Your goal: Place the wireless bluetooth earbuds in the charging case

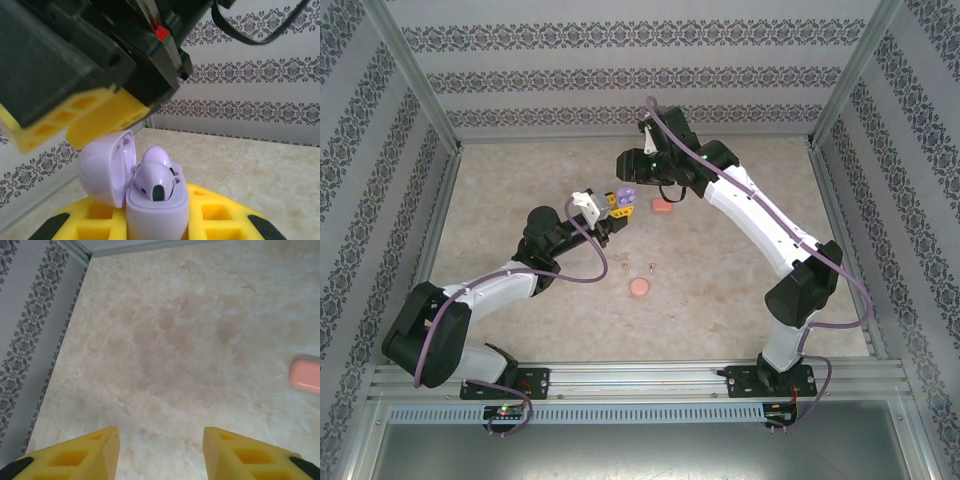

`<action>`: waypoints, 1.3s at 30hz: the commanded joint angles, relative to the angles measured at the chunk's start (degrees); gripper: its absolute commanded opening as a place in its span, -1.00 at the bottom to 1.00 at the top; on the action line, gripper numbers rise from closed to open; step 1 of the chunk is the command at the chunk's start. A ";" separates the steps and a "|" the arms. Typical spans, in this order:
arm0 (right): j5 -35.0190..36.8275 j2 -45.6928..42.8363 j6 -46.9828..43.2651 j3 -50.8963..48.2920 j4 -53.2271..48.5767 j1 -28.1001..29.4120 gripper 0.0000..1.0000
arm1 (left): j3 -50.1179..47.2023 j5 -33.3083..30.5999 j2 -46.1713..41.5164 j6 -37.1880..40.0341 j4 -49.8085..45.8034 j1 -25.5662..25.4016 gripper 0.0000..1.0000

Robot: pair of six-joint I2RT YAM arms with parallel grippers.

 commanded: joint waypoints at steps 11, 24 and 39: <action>3.84 -21.41 1.77 -23.23 5.04 -0.21 -0.12 | 3.29 0.94 3.35 -0.27 1.98 -0.98 -1.00; 5.60 -30.69 5.40 -36.85 10.74 -6.49 0.17 | 7.16 -4.96 9.84 -4.72 -2.42 -1.06 -1.00; 6.90 -32.91 8.75 -52.17 17.90 -8.08 0.42 | 17.86 -14.23 23.70 -17.64 -13.41 0.87 -1.00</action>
